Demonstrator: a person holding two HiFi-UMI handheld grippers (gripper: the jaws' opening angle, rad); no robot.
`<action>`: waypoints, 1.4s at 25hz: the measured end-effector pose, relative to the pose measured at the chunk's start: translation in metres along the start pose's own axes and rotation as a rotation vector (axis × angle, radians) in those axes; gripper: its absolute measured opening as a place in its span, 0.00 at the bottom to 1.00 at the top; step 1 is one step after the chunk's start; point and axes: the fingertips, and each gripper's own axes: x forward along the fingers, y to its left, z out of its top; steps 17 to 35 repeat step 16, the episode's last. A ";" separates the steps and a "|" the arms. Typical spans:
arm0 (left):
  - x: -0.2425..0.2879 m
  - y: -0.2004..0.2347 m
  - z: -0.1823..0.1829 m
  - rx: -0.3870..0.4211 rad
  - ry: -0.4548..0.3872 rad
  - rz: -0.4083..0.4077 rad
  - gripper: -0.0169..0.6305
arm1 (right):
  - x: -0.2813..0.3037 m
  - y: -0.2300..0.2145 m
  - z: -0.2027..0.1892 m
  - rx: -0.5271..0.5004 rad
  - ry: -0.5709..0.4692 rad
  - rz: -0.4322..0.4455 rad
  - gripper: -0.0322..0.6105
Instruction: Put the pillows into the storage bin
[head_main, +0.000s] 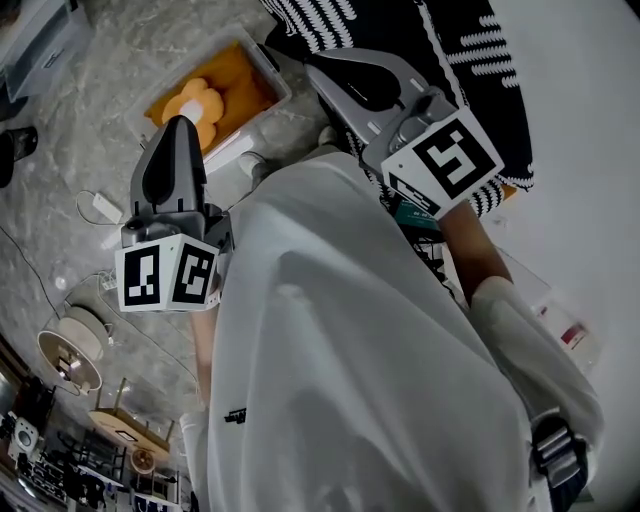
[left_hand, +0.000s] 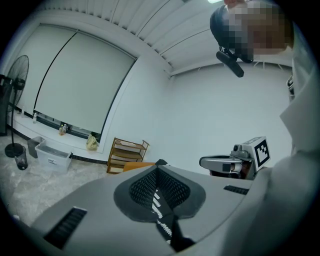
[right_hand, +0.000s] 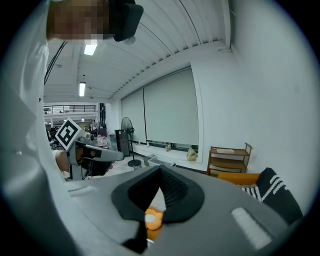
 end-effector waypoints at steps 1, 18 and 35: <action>-0.001 0.001 -0.001 0.001 0.001 0.000 0.04 | 0.002 0.002 0.000 -0.001 0.000 0.004 0.07; -0.011 0.011 -0.004 -0.003 0.002 -0.006 0.04 | 0.012 0.019 0.002 -0.012 0.007 0.017 0.07; -0.011 0.011 -0.004 -0.003 0.002 -0.006 0.04 | 0.012 0.019 0.002 -0.012 0.007 0.017 0.07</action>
